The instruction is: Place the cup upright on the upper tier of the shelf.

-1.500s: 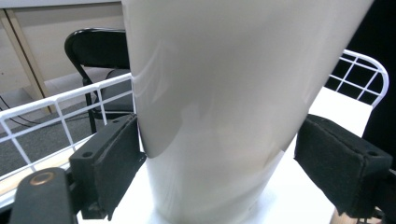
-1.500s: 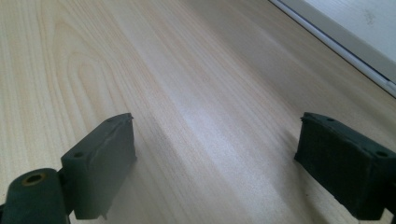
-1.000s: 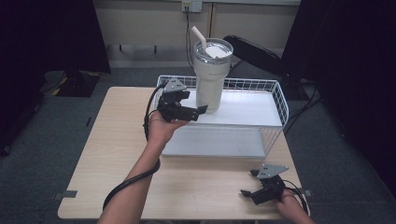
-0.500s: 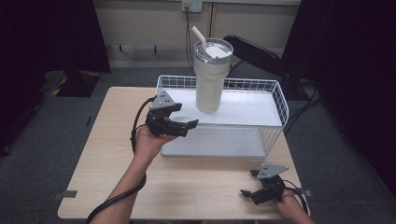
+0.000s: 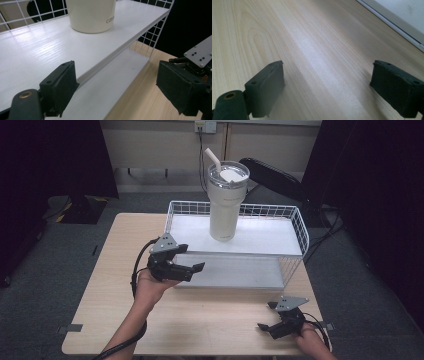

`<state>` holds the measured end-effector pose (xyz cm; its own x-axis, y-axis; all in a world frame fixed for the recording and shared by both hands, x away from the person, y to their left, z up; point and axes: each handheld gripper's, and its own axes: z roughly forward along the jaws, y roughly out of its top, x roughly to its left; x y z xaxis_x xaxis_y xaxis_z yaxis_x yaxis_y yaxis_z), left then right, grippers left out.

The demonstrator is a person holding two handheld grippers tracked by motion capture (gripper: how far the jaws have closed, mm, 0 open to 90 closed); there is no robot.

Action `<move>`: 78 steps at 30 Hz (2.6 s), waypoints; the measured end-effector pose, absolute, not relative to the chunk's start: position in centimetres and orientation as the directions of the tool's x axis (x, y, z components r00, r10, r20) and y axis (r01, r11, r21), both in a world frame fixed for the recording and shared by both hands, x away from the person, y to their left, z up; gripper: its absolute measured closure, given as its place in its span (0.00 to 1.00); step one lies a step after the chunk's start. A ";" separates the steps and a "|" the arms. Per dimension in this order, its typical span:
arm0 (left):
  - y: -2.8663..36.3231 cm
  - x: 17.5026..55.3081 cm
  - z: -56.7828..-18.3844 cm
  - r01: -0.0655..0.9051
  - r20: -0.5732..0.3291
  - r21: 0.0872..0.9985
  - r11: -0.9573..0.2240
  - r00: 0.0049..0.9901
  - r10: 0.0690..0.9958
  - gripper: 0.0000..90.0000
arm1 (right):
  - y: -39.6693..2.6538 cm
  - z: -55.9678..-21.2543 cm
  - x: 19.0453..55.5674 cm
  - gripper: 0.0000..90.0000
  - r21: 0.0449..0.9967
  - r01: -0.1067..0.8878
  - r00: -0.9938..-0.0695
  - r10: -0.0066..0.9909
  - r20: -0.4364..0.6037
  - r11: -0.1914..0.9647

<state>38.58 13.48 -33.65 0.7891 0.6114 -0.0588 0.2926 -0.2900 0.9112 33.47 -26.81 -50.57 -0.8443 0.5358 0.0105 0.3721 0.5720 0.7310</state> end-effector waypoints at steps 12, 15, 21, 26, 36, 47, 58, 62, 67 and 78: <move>15.0 37.3 -35.0 0.309 -0.070 0.907 -0.286 0.780 0.622 0.18 | -26.8 -50.6 33.5 0.12 0.731 0.372 -0.844 0.536 0.010 0.572; 15.3 36.9 -35.4 0.314 -0.072 0.904 -0.290 0.780 0.621 0.18 | -26.8 -50.6 33.5 0.12 0.731 0.372 -0.844 0.536 0.010 0.572; 15.7 36.5 -36.2 0.317 -0.067 0.899 -0.302 0.781 0.620 0.18 | -26.8 -50.6 33.5 0.12 0.731 0.372 -0.844 0.536 0.010 0.572; 16.5 36.3 -37.2 0.332 -0.077 0.895 -0.299 0.774 0.628 0.18 | -26.8 -50.6 33.5 0.12 0.731 0.372 -0.844 0.536 0.011 0.572; 17.4 35.8 -38.6 0.350 -0.094 0.891 -0.291 0.767 0.635 0.18 | -26.8 -50.6 33.5 0.12 0.731 0.372 -0.844 0.536 0.011 0.572; 18.4 35.5 -40.2 0.376 -0.111 0.880 -0.289 0.755 0.646 0.18 | -26.8 -50.6 33.5 0.12 0.731 0.372 -0.844 0.536 0.010 0.572; 19.7 35.1 -41.8 0.413 -0.135 0.866 -0.281 0.734 0.665 0.18 | -26.8 -50.6 33.5 0.12 0.730 0.373 -0.844 0.536 0.011 0.572; 20.1 35.0 -42.2 0.416 -0.130 0.863 -0.288 0.732 0.668 0.18 | -26.8 -50.6 33.5 0.12 0.730 0.373 -0.844 0.536 0.011 0.572; 20.6 34.8 -42.7 0.426 -0.139 0.861 -0.279 0.724 0.676 0.18 | -26.8 -50.6 33.5 0.12 0.730 0.373 -0.844 0.536 0.012 0.572; 21.5 34.3 -44.3 0.442 -0.142 0.852 -0.282 0.712 0.688 0.18 | -26.8 -50.6 33.5 0.12 0.730 0.374 -0.844 0.536 0.012 0.572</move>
